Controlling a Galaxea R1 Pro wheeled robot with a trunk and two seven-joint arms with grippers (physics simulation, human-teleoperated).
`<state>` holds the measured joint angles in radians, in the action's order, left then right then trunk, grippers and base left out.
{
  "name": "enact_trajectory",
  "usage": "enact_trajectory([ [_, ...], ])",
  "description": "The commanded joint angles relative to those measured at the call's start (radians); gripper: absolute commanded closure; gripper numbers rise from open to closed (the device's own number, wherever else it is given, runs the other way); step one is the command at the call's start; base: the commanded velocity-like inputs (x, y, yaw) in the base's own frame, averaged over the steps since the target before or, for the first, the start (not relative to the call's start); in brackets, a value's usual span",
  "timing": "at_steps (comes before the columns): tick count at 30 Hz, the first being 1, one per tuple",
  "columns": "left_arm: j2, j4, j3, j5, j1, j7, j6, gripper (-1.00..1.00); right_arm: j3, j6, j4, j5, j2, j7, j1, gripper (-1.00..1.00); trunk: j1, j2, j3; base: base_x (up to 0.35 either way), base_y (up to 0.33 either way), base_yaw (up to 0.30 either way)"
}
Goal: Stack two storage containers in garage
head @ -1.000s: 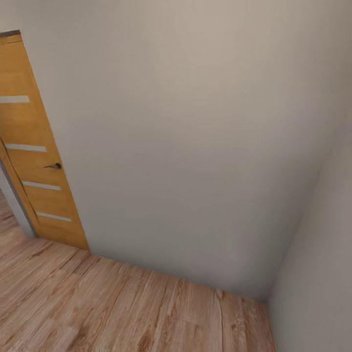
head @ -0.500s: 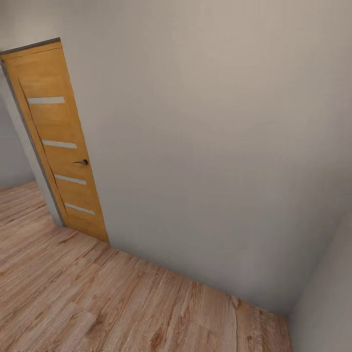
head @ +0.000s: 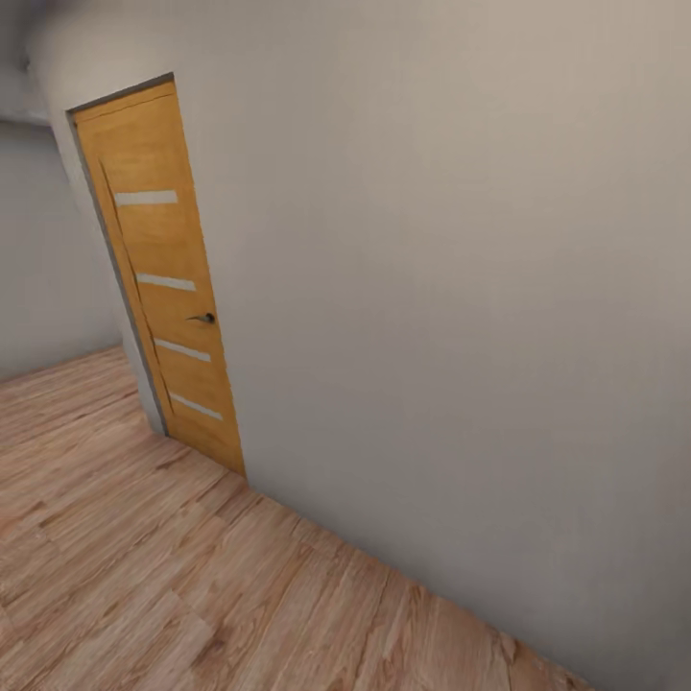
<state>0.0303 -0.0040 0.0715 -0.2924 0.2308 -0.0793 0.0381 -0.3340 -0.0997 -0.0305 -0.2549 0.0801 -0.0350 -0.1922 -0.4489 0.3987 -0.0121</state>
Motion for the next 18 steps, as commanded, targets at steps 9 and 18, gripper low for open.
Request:
enact_trajectory([
  [9, 0.0, 0.001, 0.007, -0.001, 0.001, -0.002, 0.003, -1.0, -0.008, -0.006, -0.003, -0.009, 0.0, 0.0, -0.001, -1.0, -0.001, 0.001, -0.001, 0.32, 0.0, 0.269],
  [18, 0.0, 0.001, 0.007, -0.001, 0.001, -0.002, 0.003, -1.0, -0.009, -0.008, -0.003, -0.009, 0.0, 0.0, -0.001, -1.0, -0.001, 0.001, -0.001, 0.129, 0.0, 0.269],
])
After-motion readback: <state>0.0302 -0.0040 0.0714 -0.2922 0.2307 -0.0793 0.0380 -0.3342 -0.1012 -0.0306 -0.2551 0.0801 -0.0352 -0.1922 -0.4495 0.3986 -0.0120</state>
